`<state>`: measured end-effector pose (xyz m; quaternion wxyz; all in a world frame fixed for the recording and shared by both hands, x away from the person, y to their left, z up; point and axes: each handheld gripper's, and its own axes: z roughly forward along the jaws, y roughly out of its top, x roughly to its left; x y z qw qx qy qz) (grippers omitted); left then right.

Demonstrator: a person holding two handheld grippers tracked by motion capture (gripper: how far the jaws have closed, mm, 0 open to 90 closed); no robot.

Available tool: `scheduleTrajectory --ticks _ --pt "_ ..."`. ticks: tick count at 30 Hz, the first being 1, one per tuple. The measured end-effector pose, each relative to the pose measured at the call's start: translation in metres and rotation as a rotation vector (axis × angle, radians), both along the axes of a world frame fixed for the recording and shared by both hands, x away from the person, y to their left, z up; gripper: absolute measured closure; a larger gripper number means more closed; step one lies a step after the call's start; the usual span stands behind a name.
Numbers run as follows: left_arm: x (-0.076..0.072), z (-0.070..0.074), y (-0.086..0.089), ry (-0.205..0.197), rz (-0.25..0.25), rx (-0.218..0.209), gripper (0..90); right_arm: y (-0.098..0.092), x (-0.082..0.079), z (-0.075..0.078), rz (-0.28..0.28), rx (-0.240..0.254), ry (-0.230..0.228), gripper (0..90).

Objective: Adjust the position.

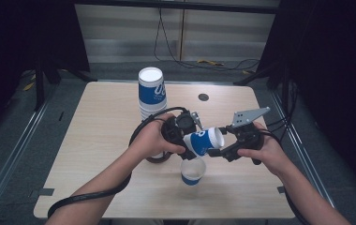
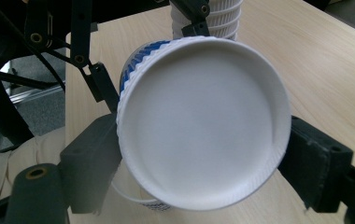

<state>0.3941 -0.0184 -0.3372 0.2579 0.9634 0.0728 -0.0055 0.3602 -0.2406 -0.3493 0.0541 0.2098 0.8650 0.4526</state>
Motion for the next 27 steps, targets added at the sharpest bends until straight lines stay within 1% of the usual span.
scheduleTrajectory --ticks 3,4,6,9,10,12,16,17,18,19,21,22,23,24,25,27 --pt "0.001 0.000 0.000 0.000 -0.009 0.011 23.3 -0.001 0.000 0.000 -0.002 -0.009 -0.002 17.5" --pt "0.000 0.000 0.000 0.012 0.003 0.011 23.3 -0.001 -0.001 0.000 -0.004 -0.010 0.002 17.4" --pt "0.000 0.000 -0.001 0.010 0.003 0.014 23.3 -0.001 -0.001 -0.001 -0.002 -0.023 -0.006 16.6" --pt "-0.001 0.000 -0.001 0.008 -0.002 0.023 23.4 -0.001 -0.001 -0.001 0.001 -0.032 -0.005 16.4" --pt "-0.001 0.001 -0.002 0.008 -0.003 0.027 23.4 -0.001 -0.001 -0.001 0.003 -0.032 0.000 16.4" --pt "-0.001 0.001 -0.002 0.011 -0.004 0.034 23.3 -0.001 -0.001 -0.001 0.002 -0.051 0.007 15.9" --pt "-0.001 0.002 -0.003 0.002 -0.014 0.060 23.3 -0.001 -0.001 -0.002 0.008 -0.081 0.015 14.5" --pt "-0.002 0.001 -0.004 0.008 -0.011 0.066 23.3 -0.001 -0.001 -0.003 0.010 -0.084 0.020 14.5" --pt "-0.002 0.001 -0.004 0.007 -0.015 0.077 23.4 -0.001 -0.002 -0.003 0.013 -0.090 0.016 14.5" --pt "-0.002 0.001 -0.004 0.007 -0.015 0.077 23.3 -0.001 -0.002 -0.003 0.013 -0.090 0.016 14.5" --pt "-0.003 0.001 -0.006 -0.007 -0.019 0.097 23.3 -0.002 -0.002 -0.002 0.010 -0.106 0.016 14.4" --pt "-0.003 0.001 -0.007 -0.010 -0.019 0.115 23.3 -0.002 -0.002 -0.002 0.012 -0.110 0.018 14.4" --pt "-0.003 0.001 -0.008 -0.007 -0.022 0.115 23.3 -0.002 -0.002 -0.002 0.014 -0.113 0.018 14.4" --pt "-0.004 0.001 -0.009 -0.008 -0.026 0.125 23.3 -0.002 -0.002 -0.002 0.016 -0.116 0.019 14.4" --pt "-0.004 0.001 -0.009 -0.016 -0.024 0.122 23.3 -0.002 -0.002 -0.001 0.019 -0.118 0.018 14.4" --pt "-0.004 0.003 -0.011 -0.014 -0.035 0.146 23.3 -0.002 -0.002 0.000 0.018 -0.126 0.016 14.3"
